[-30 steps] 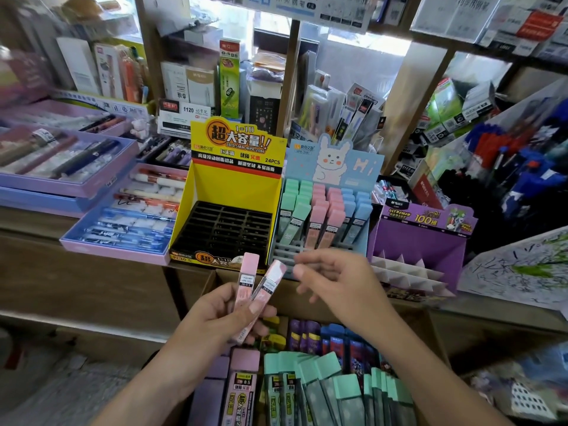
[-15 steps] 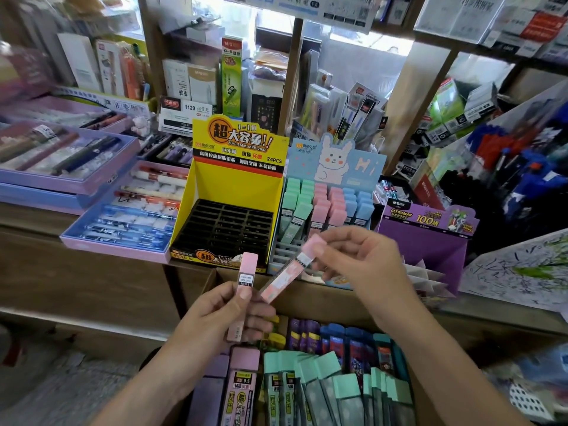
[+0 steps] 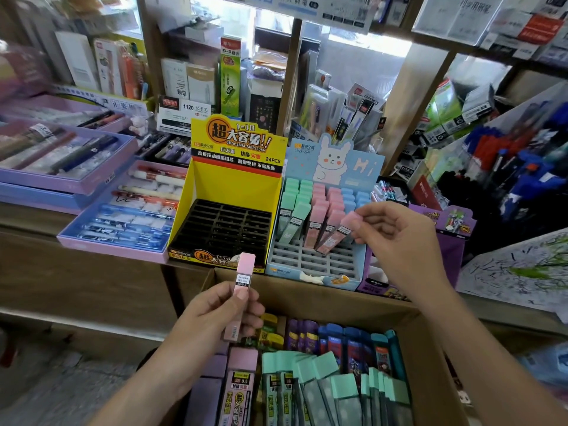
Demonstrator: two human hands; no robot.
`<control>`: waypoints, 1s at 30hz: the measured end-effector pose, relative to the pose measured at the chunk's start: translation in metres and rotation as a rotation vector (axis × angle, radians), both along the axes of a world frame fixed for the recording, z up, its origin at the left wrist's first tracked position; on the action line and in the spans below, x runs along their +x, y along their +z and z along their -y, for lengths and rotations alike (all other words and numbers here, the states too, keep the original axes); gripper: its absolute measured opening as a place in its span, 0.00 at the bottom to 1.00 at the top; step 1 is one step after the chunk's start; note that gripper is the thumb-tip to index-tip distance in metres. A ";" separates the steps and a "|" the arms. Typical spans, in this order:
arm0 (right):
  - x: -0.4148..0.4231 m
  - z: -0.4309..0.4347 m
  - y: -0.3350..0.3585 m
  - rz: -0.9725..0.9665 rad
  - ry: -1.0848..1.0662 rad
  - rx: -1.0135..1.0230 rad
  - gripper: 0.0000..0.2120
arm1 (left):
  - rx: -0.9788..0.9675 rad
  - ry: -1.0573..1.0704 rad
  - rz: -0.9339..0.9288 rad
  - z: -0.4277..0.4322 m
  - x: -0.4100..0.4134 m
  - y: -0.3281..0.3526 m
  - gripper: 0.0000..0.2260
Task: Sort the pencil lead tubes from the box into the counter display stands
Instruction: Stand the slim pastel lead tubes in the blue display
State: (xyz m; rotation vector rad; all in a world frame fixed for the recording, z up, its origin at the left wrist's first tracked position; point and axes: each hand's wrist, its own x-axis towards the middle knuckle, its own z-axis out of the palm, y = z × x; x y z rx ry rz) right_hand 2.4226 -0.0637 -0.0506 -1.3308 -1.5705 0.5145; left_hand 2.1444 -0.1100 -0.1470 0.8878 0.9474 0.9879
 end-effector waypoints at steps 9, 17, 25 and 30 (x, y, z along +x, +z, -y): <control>0.007 -0.008 -0.005 0.175 0.021 0.007 0.05 | 0.013 -0.016 -0.007 -0.001 -0.001 -0.002 0.13; 0.001 -0.016 0.000 0.479 0.061 0.088 0.08 | 0.032 -0.027 -0.024 -0.001 -0.002 -0.004 0.13; 0.000 -0.015 -0.002 0.571 0.054 0.126 0.10 | 0.040 -0.023 -0.024 -0.002 -0.003 -0.007 0.15; 0.004 -0.001 -0.005 0.385 -0.005 0.073 0.15 | 0.067 -0.011 -0.062 -0.003 0.000 -0.005 0.14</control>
